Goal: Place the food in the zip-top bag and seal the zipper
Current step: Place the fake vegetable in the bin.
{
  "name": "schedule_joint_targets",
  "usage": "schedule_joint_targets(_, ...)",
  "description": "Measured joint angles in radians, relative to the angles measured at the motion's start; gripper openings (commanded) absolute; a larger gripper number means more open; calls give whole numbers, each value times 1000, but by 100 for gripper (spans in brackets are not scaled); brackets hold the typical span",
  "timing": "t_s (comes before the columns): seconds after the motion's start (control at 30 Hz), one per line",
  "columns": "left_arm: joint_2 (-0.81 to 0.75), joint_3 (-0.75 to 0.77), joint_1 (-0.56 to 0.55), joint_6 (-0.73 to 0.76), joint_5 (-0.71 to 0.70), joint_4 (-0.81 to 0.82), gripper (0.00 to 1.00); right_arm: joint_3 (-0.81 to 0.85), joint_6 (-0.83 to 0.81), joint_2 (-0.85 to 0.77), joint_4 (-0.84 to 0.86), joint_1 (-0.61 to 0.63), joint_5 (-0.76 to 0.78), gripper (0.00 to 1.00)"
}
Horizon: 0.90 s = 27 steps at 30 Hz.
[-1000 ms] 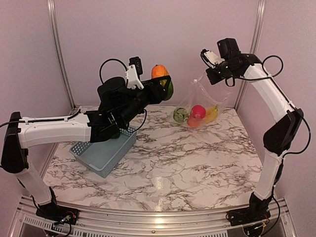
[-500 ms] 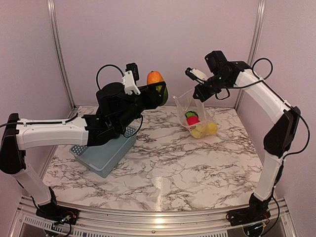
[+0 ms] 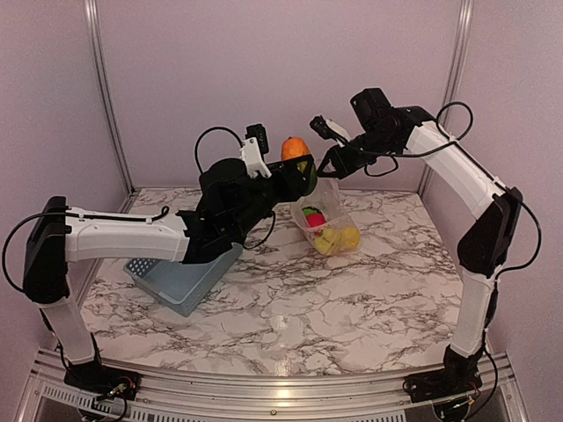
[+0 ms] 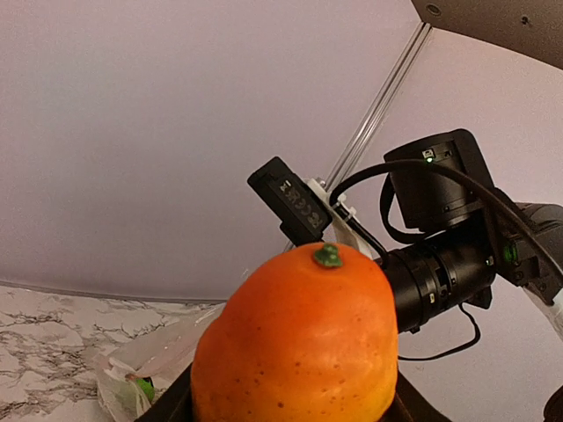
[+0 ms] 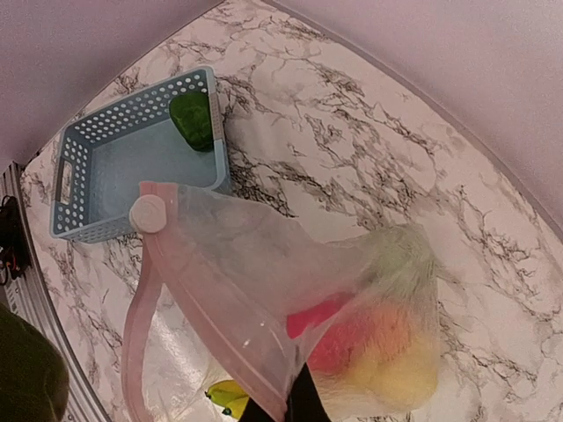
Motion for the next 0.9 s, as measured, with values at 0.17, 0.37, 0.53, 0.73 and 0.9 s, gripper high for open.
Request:
schedule_joint_targets(0.17, 122, 101, -1, -2, 20, -10, 39, 31, 15, 31, 2, 0, -20, 0)
schedule_joint_targets(0.37, 181, 134, -1, -27, -16, -61, 40, 31, 24, 34, 5, 0, -5, 0)
schedule_joint_targets(0.53, 227, 186, -1, -52, -48, -109, 46, 35, 48, 34, 12, 0, 17, 0)
schedule_joint_targets(0.73, 302, 313, 12, -170, -102, -251, 55, 37, 65, 32, 19, 0, 63, 0)
schedule_joint_targets(0.9, 345, 391, 41, -296, -102, -385, 80, 37, 64, 26, 31, 0, 126, 0)
